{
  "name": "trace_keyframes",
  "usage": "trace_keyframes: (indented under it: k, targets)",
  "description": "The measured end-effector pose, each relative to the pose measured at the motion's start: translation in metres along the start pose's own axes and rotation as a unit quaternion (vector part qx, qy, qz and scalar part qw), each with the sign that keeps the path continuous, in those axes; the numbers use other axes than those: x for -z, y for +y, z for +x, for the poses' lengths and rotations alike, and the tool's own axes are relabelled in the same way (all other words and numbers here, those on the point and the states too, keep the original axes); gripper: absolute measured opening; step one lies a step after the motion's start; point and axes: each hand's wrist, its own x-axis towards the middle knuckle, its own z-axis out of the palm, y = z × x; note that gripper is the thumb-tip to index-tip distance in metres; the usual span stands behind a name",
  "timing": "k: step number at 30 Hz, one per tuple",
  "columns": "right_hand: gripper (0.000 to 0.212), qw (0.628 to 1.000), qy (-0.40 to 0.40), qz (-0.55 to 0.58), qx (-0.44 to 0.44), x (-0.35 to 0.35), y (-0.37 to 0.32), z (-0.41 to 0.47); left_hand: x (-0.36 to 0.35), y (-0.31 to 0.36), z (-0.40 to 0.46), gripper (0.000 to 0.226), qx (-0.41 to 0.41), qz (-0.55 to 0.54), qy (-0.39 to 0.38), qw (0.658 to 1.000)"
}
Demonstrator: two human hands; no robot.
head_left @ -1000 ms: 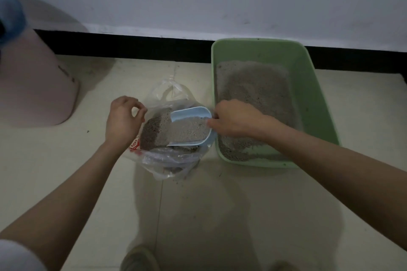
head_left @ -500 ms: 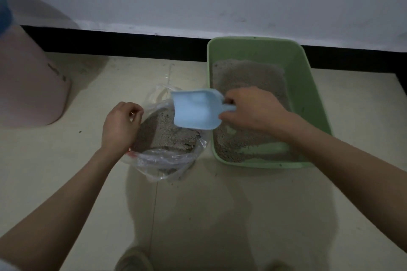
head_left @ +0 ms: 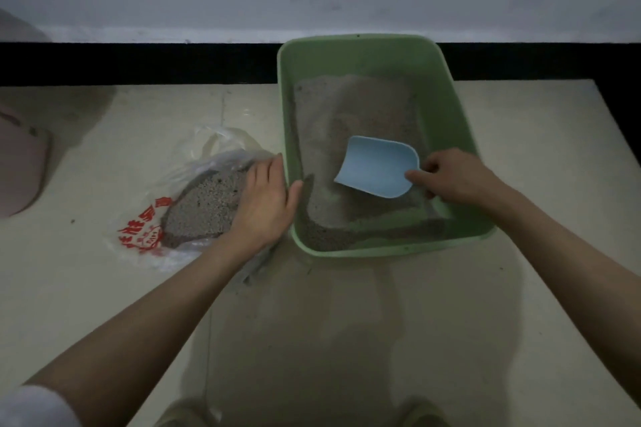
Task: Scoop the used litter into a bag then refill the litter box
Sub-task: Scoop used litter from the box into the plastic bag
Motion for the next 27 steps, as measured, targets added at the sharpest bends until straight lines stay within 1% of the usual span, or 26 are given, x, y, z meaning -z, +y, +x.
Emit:
trace_keyframes:
  k: [2, 4, 6, 8, 12, 15, 18, 20, 22, 24, 25, 27]
  targets:
    - [0.033, 0.999, 0.022, -0.043, 0.011, -0.008, -0.005, 0.002, -0.007, 0.004, 0.005, 0.050, 0.025, 0.010, -0.017, 1.000]
    - [0.035, 0.992, 0.078, -0.096, 0.017, -0.014, -0.010, 0.004, -0.011, 0.005, 0.007, 0.049, 0.042, 0.015, -0.024, 0.999]
    - [0.031, 0.980, 0.134, -0.145, 0.023, -0.018, -0.010, 0.006, -0.013, 0.005, 0.007, 0.048, 0.052, 0.010, -0.029, 0.998]
    - [0.027, 0.970, 0.162, -0.177, 0.023, -0.018, -0.006, 0.008, -0.013, 0.006, 0.006, 0.048, 0.056, 0.007, -0.030, 0.998]
    - [0.026, 0.964, 0.126, -0.227, 0.050, -0.007, -0.001, 0.005, -0.015, 0.006, 0.006, 0.047, 0.051, -0.005, -0.023, 0.998]
    - [0.029, 0.959, 0.071, -0.266, 0.071, 0.004, -0.003, -0.002, -0.015, 0.006, 0.006, 0.047, 0.055, -0.013, -0.021, 0.998]
    - [0.031, 0.965, -0.004, -0.247, 0.085, 0.005, -0.004, -0.007, -0.015, 0.008, 0.006, 0.049, 0.060, -0.022, -0.022, 0.998]
    - [0.029, 0.976, -0.010, -0.197, 0.089, 0.002, -0.004, -0.003, -0.014, 0.009, 0.005, 0.050, 0.064, -0.025, -0.027, 0.997]
    - [0.029, 0.983, 0.042, -0.160, 0.074, -0.001, -0.003, 0.006, -0.015, 0.009, 0.005, 0.049, 0.067, -0.027, -0.029, 0.997]
    - [0.030, 0.985, 0.108, -0.129, 0.025, 0.000, 0.000, 0.018, -0.017, 0.008, 0.005, 0.049, 0.068, -0.029, -0.028, 0.997]
    - [0.029, 0.983, 0.132, -0.124, -0.003, -0.001, 0.001, 0.025, -0.017, 0.007, 0.006, 0.048, 0.070, -0.029, -0.029, 0.997]
    - [0.027, 0.976, 0.153, -0.153, -0.032, -0.004, 0.002, 0.036, -0.016, 0.009, 0.005, 0.049, 0.080, -0.038, -0.031, 0.996]
